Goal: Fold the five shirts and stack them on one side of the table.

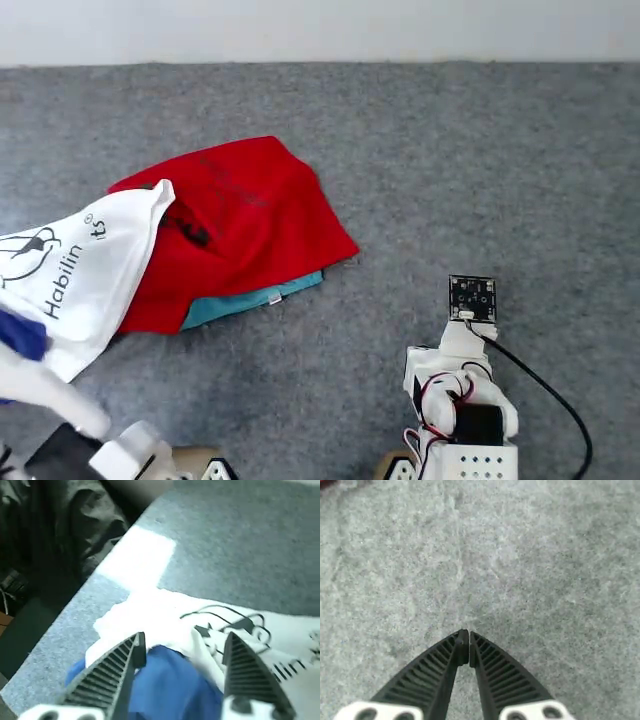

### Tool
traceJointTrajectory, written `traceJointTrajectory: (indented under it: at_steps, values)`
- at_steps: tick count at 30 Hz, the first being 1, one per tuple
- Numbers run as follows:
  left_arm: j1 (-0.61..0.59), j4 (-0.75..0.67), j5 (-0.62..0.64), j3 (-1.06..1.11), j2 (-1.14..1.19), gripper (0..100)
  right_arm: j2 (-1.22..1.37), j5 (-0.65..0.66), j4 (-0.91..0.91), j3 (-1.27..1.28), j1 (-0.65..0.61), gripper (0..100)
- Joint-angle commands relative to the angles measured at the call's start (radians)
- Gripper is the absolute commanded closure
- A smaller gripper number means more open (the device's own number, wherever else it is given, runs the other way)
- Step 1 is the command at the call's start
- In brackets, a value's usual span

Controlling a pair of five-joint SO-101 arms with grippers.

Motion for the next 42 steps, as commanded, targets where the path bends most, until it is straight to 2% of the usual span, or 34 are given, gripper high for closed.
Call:
traceJointTrajectory:
  at_steps: [1,7,12,18,26,29,32,38,42]
  values:
    - [0.135,0.106,-0.110,0.031,0.031,75,-0.010,-0.005,0.005,0.014,-0.002,98.4]
    - [0.249,0.106,-0.201,0.249,0.184,77,-0.010,-0.005,0.005,0.014,-0.002,98.4]
    - [0.244,0.012,-0.276,0.300,0.381,79,-0.010,-0.005,0.005,0.014,-0.002,98.4]
    - [0.106,-0.152,-0.275,0.213,0.545,79,-0.010,-0.005,0.005,0.014,-0.002,98.4]
    - [-0.038,-0.153,-0.270,-0.073,0.726,79,-0.010,-0.005,0.005,0.014,-0.002,98.4]
    - [-0.084,-0.100,-0.259,-0.186,0.744,79,-0.010,-0.005,0.005,0.014,-0.002,98.4]
    - [-0.089,0.018,-0.250,-0.298,0.744,79,-0.010,-0.005,0.005,0.014,-0.002,98.4]
    - [-0.002,0.310,-0.250,-0.558,0.744,79,-0.010,-0.005,0.005,0.014,-0.002,98.4]
    - [0.060,0.304,-0.239,-0.604,0.686,78,-0.010,-0.005,0.005,0.014,-0.002,98.4]
